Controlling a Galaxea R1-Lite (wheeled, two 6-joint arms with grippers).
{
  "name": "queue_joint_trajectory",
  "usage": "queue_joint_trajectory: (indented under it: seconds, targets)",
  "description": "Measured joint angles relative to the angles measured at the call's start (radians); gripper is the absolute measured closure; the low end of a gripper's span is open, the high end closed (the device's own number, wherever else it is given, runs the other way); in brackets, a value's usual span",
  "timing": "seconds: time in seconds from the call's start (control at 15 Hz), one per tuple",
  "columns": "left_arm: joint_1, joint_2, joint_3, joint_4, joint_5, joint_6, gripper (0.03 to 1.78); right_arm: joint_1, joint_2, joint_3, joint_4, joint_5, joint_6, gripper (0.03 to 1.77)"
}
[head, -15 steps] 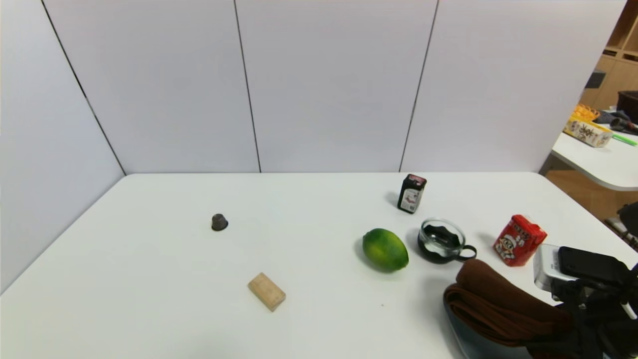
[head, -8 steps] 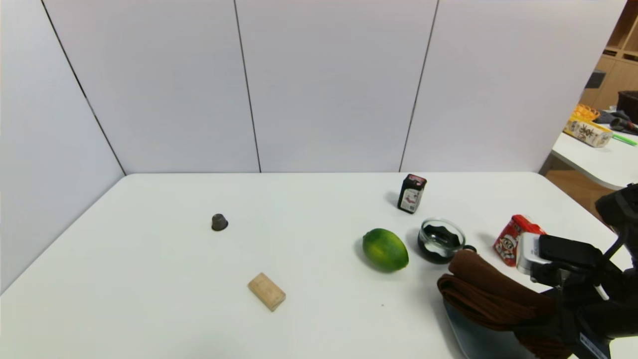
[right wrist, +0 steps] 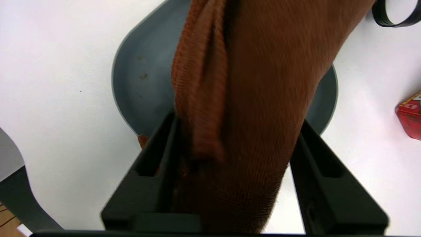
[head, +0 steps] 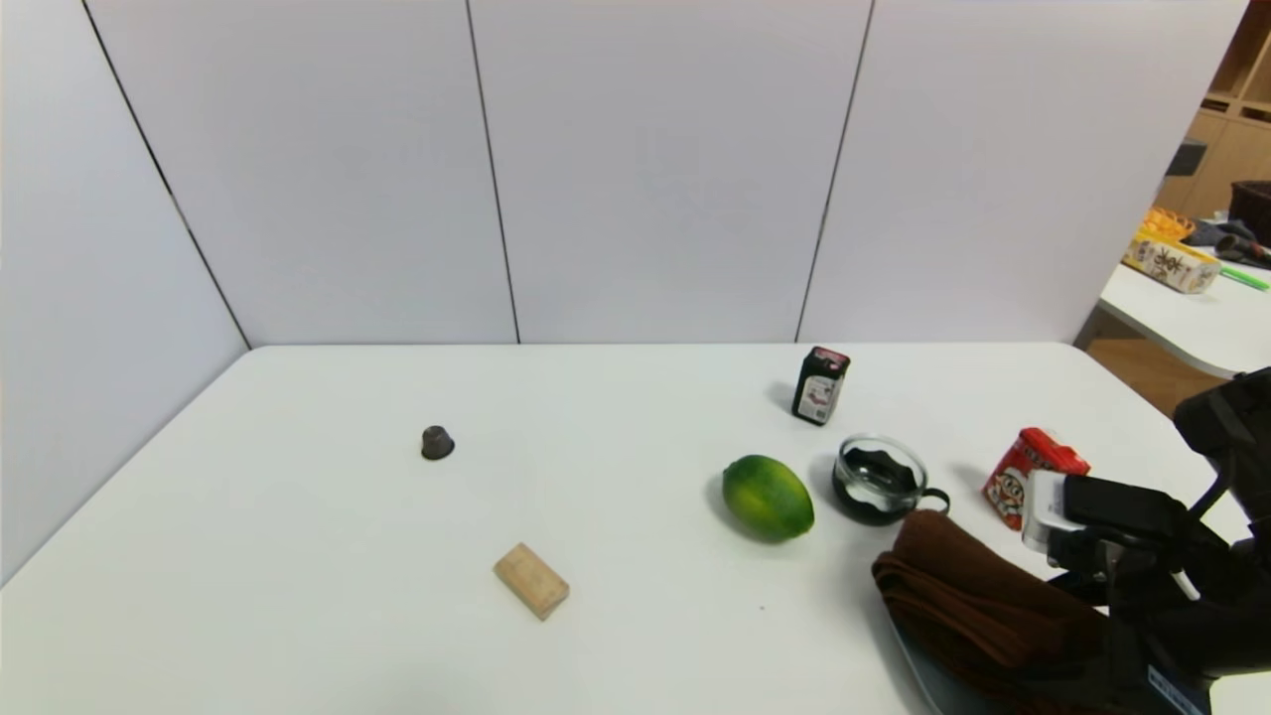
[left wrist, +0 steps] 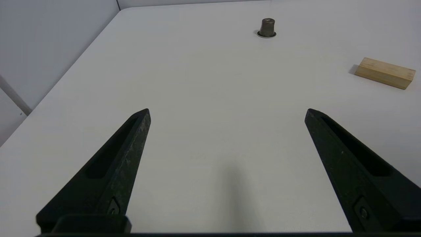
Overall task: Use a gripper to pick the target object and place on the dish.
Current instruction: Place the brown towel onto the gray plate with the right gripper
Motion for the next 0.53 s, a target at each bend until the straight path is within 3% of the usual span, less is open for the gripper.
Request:
queue_joint_trajectory:
  seconds: [0.2, 0.53]
  targets:
    - [0.0, 0.0, 0.0, 0.0, 0.0, 0.0, 0.12, -0.004, -0.011, -0.016, 0.001, 0.0, 0.0, 0.52]
    - [0.0, 0.0, 0.0, 0.0, 0.0, 0.0, 0.12, -0.005, -0.087, -0.089, 0.001, 0.001, -0.004, 0.32]
